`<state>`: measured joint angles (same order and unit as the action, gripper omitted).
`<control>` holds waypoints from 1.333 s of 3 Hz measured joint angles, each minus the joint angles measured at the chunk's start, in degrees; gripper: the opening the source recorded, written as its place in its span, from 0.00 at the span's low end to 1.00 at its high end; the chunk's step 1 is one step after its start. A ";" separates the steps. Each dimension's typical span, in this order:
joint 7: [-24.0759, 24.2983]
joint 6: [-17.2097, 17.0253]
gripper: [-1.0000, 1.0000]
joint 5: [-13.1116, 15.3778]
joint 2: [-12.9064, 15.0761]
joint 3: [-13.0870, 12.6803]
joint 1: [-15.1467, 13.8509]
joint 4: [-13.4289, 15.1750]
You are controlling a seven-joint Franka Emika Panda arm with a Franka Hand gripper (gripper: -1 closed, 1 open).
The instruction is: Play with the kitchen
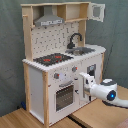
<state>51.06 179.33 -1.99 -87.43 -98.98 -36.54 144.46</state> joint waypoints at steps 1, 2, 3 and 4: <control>-0.09 0.06 1.00 0.17 -0.44 0.00 -4.74 -3.21; -2.00 0.28 1.00 0.37 -0.63 -0.01 -9.33 -6.76; -6.15 -1.12 1.00 0.77 -0.63 -0.57 -5.10 -7.98; -7.82 -3.76 1.00 0.78 -0.62 0.18 0.21 -6.33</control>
<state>43.25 175.57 -1.21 -88.06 -98.80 -36.32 138.13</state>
